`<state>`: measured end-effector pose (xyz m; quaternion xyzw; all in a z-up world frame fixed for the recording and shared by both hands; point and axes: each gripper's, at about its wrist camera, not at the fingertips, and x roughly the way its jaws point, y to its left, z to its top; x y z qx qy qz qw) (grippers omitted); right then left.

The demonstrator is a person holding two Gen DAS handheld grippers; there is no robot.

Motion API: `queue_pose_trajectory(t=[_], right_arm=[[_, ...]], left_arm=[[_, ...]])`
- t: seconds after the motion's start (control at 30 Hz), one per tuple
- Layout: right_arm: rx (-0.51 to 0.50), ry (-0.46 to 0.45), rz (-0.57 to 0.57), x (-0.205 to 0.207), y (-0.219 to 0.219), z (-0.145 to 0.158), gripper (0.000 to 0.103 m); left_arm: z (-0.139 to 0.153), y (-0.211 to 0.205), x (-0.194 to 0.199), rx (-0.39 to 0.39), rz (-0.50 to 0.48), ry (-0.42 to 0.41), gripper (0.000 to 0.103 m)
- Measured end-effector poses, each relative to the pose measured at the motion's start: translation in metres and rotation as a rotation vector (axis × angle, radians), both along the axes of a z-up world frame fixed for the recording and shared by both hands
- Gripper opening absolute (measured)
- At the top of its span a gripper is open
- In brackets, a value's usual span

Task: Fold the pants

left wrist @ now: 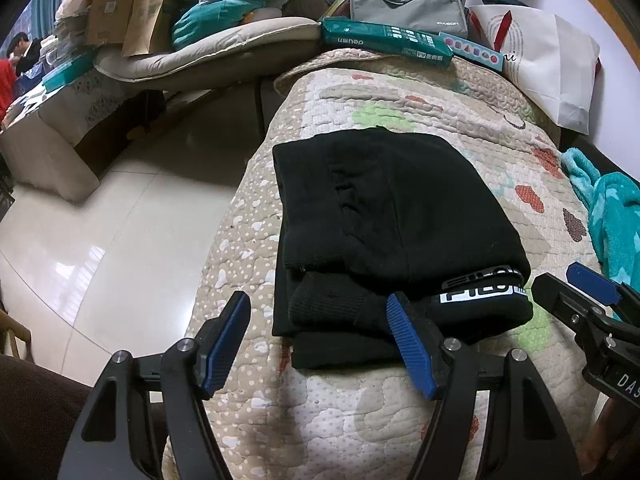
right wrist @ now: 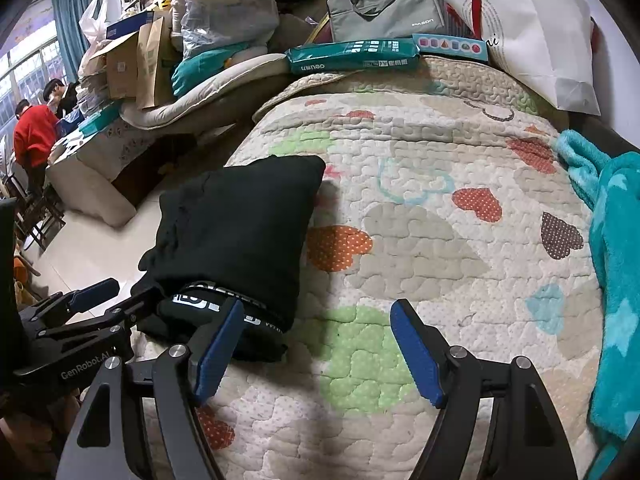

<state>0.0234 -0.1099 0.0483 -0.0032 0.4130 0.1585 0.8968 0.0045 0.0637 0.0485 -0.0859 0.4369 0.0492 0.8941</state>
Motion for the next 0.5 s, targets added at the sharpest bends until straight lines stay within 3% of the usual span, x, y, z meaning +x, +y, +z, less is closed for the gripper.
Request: queue_pose_trajectory(t=[0.5], right_arm=[[0.001, 0.002, 0.001, 0.0005, -0.0002, -0.0001, 0.081]], left_arm=[[-0.0017, 0.0024, 0.0013, -0.019, 0.002, 0.011, 0.07]])
